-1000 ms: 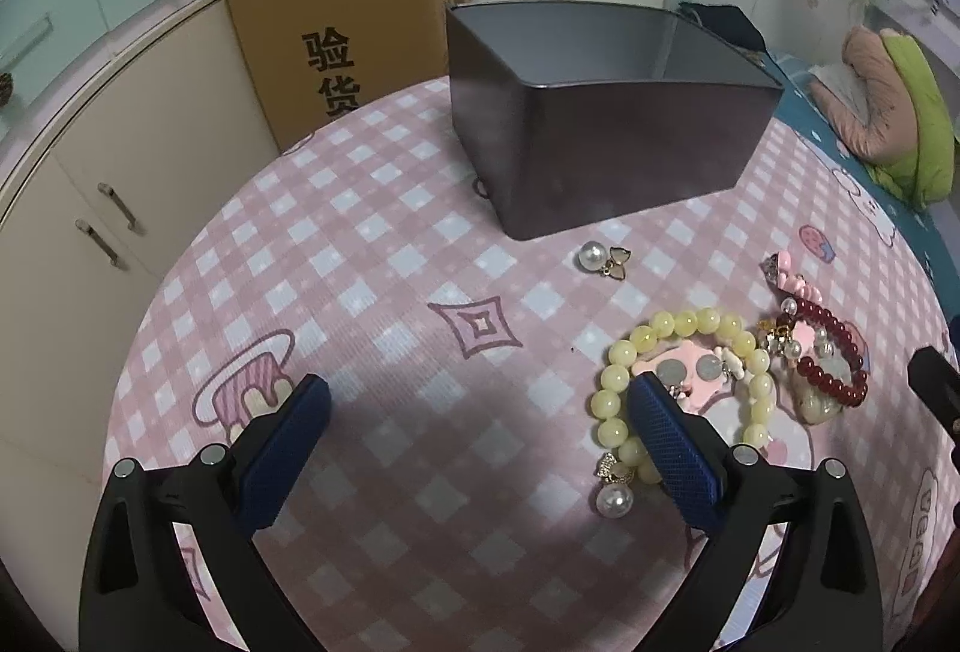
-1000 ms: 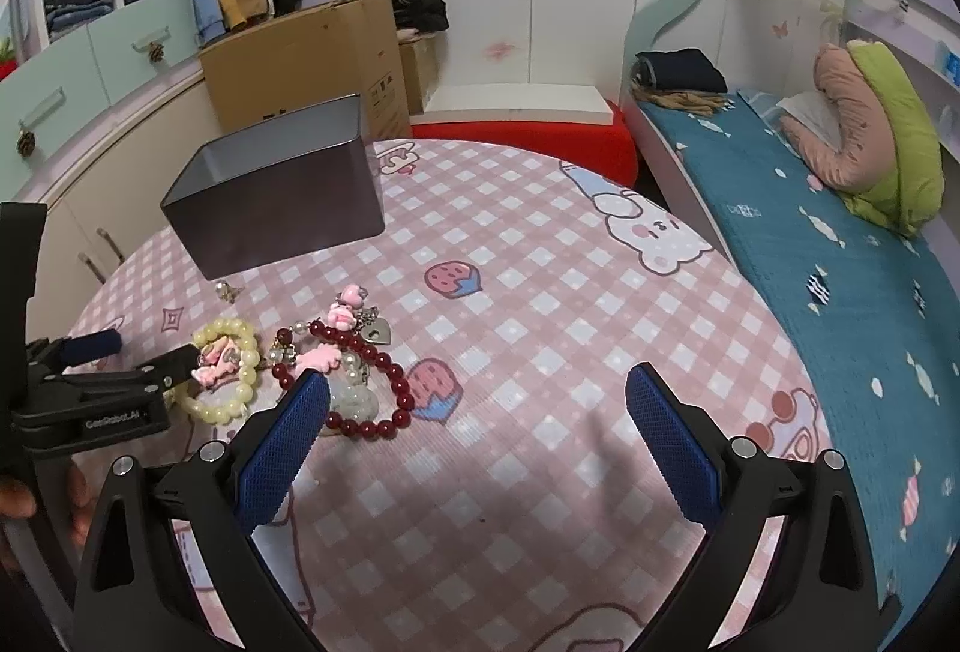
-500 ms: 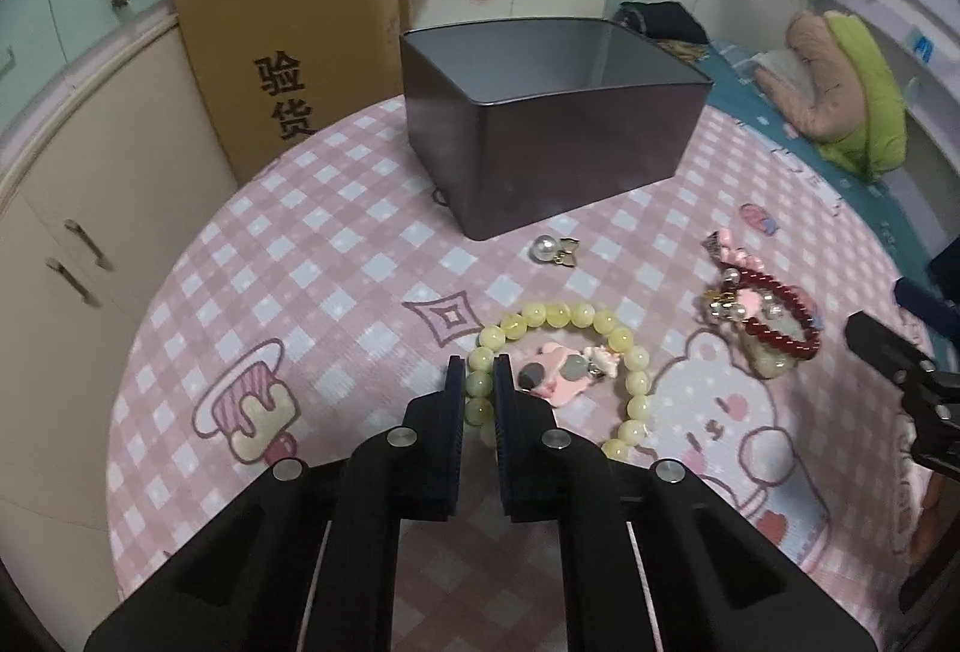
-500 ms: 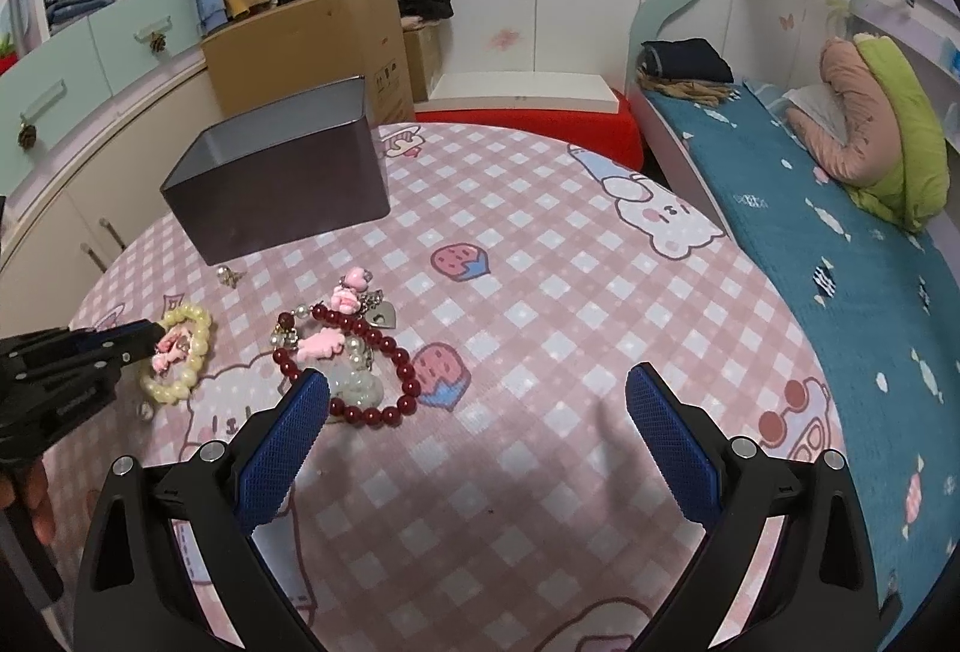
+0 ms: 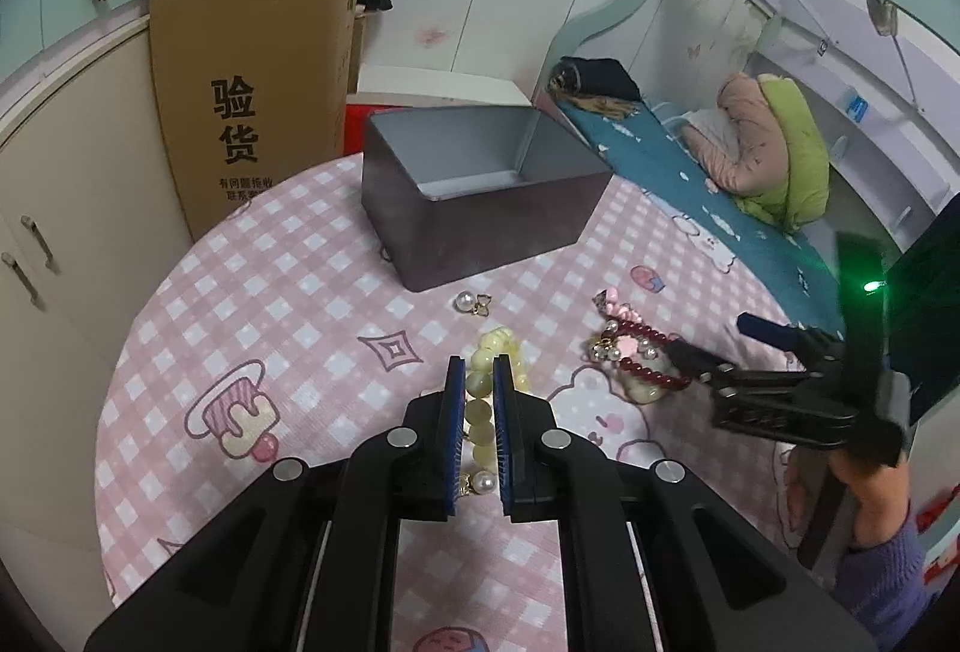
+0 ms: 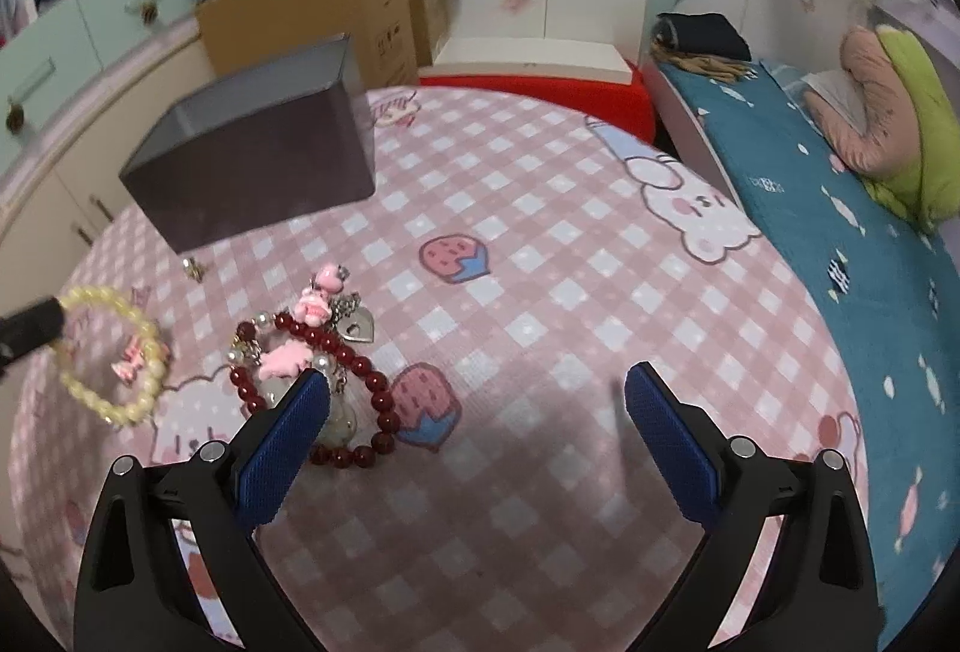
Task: Organize jewelry
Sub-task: 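Lift the cream bracelet with the left tool while the right tool grasps the red bead bracelet, then carry both bracelets into the grey metal box and open both tools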
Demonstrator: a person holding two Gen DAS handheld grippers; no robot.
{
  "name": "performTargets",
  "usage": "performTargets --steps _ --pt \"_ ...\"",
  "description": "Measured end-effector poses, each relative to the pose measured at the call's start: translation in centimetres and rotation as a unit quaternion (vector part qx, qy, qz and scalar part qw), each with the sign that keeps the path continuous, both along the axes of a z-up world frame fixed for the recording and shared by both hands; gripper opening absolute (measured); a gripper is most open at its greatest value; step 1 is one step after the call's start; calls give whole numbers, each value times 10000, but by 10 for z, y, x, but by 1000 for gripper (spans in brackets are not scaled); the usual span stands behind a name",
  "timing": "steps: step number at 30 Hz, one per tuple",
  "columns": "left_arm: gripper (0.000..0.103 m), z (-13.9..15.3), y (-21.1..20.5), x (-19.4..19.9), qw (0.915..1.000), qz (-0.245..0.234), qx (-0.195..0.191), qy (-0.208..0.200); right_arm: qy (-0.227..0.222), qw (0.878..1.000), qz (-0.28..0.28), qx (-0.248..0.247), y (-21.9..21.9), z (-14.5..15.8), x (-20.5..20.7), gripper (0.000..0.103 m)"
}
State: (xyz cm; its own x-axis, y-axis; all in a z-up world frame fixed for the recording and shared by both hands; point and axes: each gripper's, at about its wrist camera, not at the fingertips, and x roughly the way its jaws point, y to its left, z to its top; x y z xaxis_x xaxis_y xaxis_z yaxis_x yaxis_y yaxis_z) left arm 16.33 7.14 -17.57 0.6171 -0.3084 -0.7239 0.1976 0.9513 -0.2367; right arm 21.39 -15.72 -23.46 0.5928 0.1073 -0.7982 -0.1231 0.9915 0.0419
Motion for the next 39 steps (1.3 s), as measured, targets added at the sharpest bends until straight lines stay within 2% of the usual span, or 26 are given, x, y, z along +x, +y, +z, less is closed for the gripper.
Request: performTargets --steps 2,3,4,6,11,13,14,16,17,22,30,39 --pt "8 3 1 -2 9999 -47 -99 -5 -16 10000 -22 -40 0 1 0 93" --pt "8 4 0 -4 9999 -64 -138 -8 1 10000 -38 -19 -1 0 1 84" --pt "8 4 0 -4 9998 -77 -156 -6 60 10000 -17 43 -3 0 1 67" --pt "8 5 -1 -5 9999 -88 -138 -26 107 9999 -4 -46 -4 -2 1 56" --pt "8 5 0 -4 9998 -99 -164 8 148 9996 209 -119 -2 -1 -2 53" --pt "8 5 1 -4 9998 -113 -188 1 162 9991 382 -46 2 -1 -3 38" --pt "8 6 0 -4 9997 -135 -219 -5 169 9986 493 -45 5 0 -4 33" --pt "8 8 -2 -5 9996 -150 -221 -40 222 9978 620 7 10 1 -4 14" --pt "8 11 -3 -5 9996 -176 -225 -82 238 9976 653 17 12 1 -5 10" --pt "8 25 -6 -7 9988 -312 -321 -201 197 9973 621 342 6 10 -12 8" --pt "8 55 -6 -1 9951 -598 -655 -428 -350 9932 734 835 -1 66 -27 8" --pt "8 92 -8 26 9925 -715 -649 -751 -757 9871 895 1089 4 116 -12 8"
